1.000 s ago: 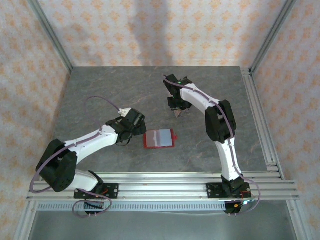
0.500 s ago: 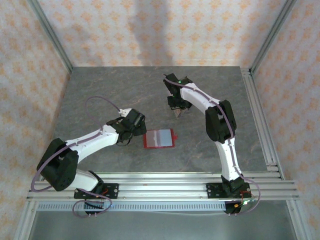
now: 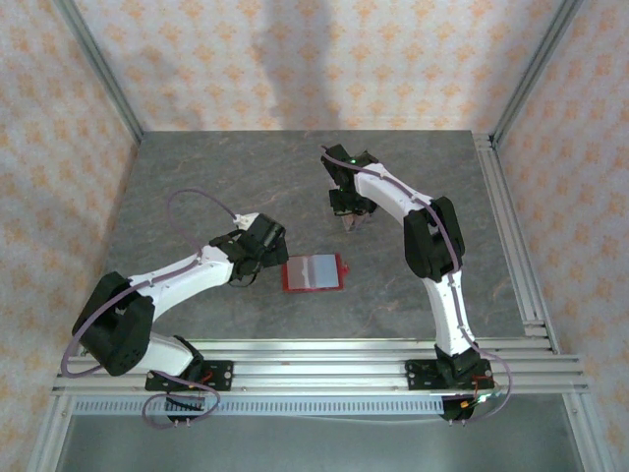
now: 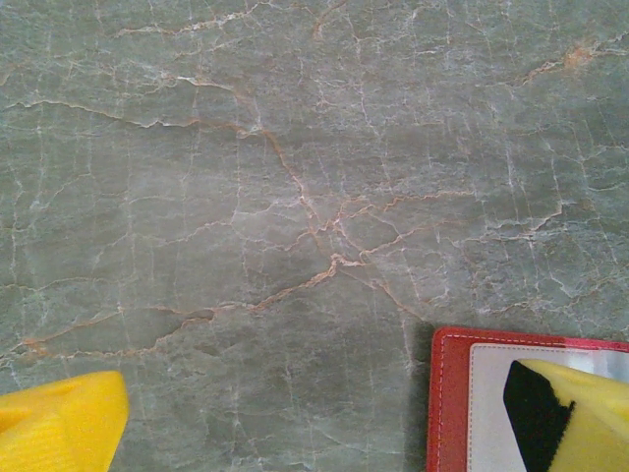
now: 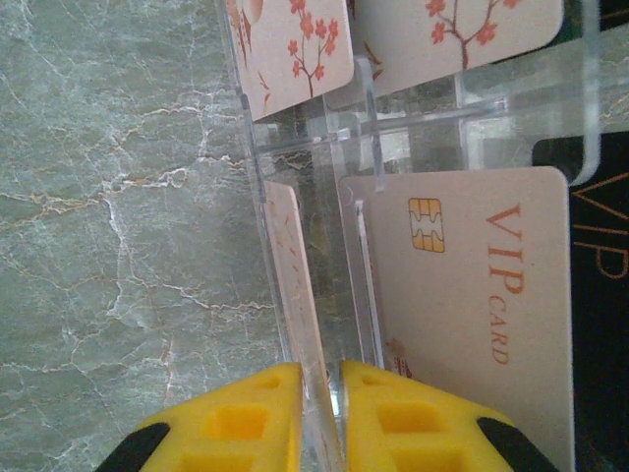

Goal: Put the credit cards into the card holder
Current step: Pick up the credit card from the storage box.

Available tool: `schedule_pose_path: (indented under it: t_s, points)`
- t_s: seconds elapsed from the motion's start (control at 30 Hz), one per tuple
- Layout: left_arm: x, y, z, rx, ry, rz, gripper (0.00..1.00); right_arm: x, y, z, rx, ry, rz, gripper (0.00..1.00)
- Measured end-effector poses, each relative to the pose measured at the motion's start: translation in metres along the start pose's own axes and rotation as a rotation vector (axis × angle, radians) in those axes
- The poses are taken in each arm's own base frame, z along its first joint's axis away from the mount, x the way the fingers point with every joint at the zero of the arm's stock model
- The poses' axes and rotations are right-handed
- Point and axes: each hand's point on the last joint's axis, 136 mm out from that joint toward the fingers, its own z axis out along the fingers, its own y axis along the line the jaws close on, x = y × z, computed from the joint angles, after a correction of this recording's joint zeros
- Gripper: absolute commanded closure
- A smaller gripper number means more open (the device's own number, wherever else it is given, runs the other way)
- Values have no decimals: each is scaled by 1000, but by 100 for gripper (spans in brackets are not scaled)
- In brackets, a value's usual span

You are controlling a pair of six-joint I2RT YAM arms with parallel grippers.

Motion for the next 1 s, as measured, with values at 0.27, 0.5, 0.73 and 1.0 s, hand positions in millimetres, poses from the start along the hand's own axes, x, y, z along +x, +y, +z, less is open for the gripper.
schedule_pose_path:
  t_s: [0.27, 0.5, 0.73, 1.0]
  points:
    - [2, -2, 1, 10, 12, -3, 0, -3, 1, -2, -4, -8, 2, 91]
    - [3, -3, 2, 11, 14, -3, 0, -4, 2, -3, -12, -8, 3, 99]
    - [3, -3, 2, 11, 15, -3, 0, -4, 1, -3, -33, 2, 14, 100]
    - [3, -2, 1, 11, 15, -1, 0, -5, 5, -22, -91, -7, 22, 100]
